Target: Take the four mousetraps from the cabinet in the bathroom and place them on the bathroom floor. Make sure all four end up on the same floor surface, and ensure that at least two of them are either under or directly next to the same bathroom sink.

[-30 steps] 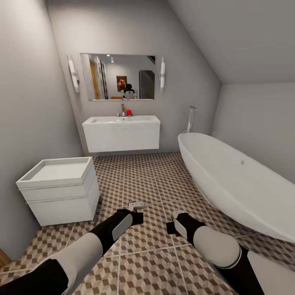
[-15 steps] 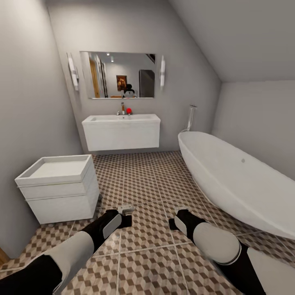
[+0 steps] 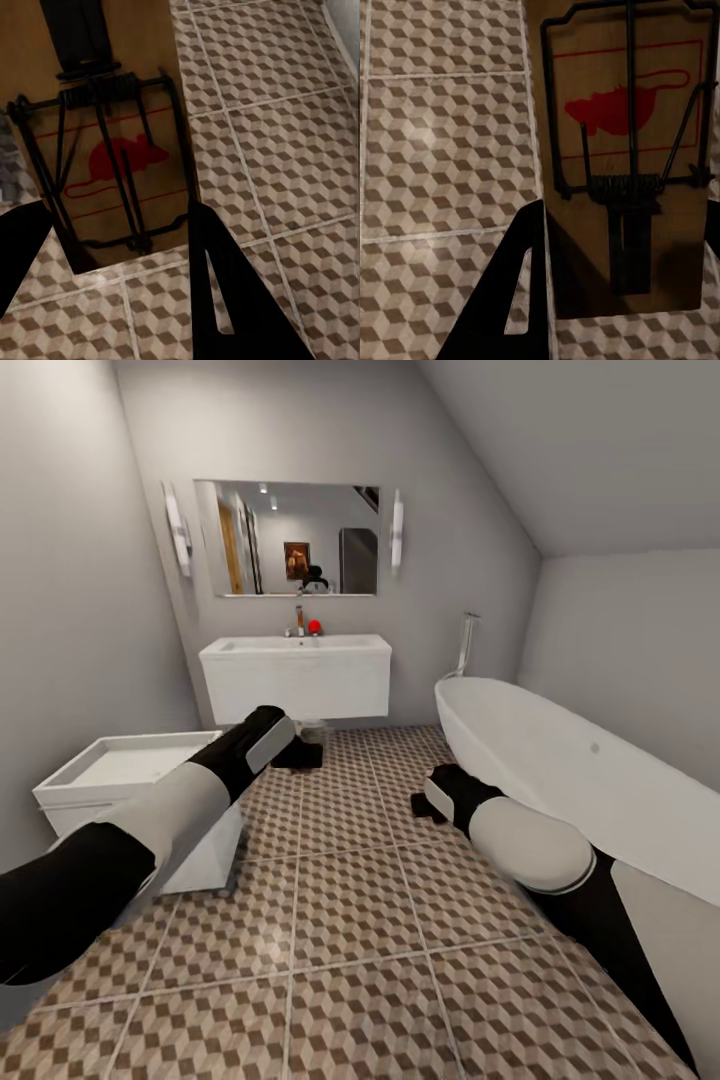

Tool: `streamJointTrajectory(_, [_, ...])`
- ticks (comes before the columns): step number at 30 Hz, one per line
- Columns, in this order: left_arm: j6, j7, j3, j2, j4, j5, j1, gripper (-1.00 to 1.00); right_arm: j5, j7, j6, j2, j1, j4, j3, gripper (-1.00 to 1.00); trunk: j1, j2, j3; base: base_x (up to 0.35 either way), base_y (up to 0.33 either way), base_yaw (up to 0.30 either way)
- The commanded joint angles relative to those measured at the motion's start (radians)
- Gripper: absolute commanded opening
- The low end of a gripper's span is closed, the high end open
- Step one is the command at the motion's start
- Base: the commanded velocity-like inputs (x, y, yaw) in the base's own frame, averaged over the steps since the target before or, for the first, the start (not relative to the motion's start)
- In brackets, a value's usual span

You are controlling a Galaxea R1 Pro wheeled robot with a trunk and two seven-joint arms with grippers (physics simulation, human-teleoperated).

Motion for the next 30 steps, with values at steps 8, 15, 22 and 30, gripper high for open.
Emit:
streamJointTrajectory(8, [-0.027,0.008,-0.004,-0.022,0.017,0.014,-0.065,-1.00,-0.012,0.015,-0.002,0.001,-0.074,0.000,0.005,-1.00,0.031,-0.057,-0.026,0.000,0.000,0.000])
streamJointTrajectory(15, [-0.046,0.009,-0.005,-0.016,0.027,0.014,-0.069,-1.00,-0.012,0.021,0.005,0.001,-0.136,0.000,0.004,-1.00,0.058,-0.106,-0.048,0.000,0.000,0.000])
streamJointTrajectory(22, [-0.066,0.009,-0.007,-0.009,0.101,0.012,-0.069,-1.00,-0.011,0.012,0.000,0.001,-0.145,0.000,0.005,-1.00,0.084,-0.155,-0.070,0.000,0.000,0.000])
streamJointTrajectory(30, [-0.143,0.008,-0.007,-0.009,0.118,0.014,-0.068,-1.00,-0.011,0.022,-0.012,0.001,-0.146,0.000,0.005,-1.00,0.115,-0.211,-0.095,0.000,0.000,0.000])
